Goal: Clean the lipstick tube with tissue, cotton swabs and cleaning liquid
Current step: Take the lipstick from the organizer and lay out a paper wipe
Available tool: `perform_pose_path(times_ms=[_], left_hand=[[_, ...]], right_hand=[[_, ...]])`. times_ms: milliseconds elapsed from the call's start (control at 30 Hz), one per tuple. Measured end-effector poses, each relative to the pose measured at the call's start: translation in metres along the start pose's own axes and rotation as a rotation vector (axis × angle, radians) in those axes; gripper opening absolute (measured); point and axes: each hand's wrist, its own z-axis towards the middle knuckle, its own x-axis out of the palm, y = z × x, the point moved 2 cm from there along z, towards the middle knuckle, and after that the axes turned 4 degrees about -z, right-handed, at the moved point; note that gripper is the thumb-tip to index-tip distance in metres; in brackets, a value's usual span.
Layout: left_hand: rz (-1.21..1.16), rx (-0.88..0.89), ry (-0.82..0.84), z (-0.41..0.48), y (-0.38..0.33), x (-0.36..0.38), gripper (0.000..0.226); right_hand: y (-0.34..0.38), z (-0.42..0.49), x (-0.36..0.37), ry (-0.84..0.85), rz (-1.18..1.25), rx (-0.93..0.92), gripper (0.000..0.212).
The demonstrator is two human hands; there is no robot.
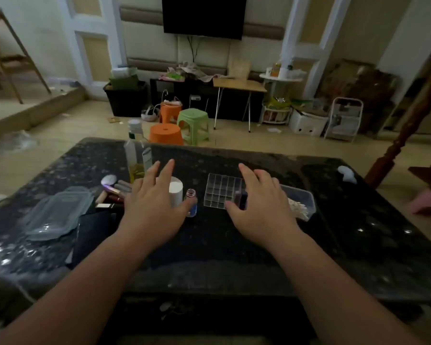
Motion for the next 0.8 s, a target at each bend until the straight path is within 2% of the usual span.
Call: perform_pose_path(times_ms=[100, 267, 400, 567, 800], left_hand=[[-0.020, -0.031, -0.028, 0.027, 0.018, 0.023, 0.088], [-0.009, 0.036, 0.062, 0.073, 0.031, 0.060, 0.091], [-0.038, 0.077, 0.093, 0.101, 0.029, 0.077, 0.081], [-0.076, 0.027, 0.141, 0.124, 0.036, 0.094, 0.071], [0.080, -0.031, 0.021, 0.136, 0.049, 0.086, 0.049]], right_hand=[[-0.010, 0.027, 0.030, 0.015, 0.029, 0.017, 0.085], [-0.027, 0.067, 0.070, 0.051, 0.075, 0.044, 0.085], [-0.035, 0.096, 0.088, 0.074, 0.065, 0.001, 0.083], [-0.053, 0.117, 0.097, 0.068, 0.065, -0.007, 0.077], [-0.061, 0.107, 0.100, 0.102, 0.071, 0.003, 0.061]])
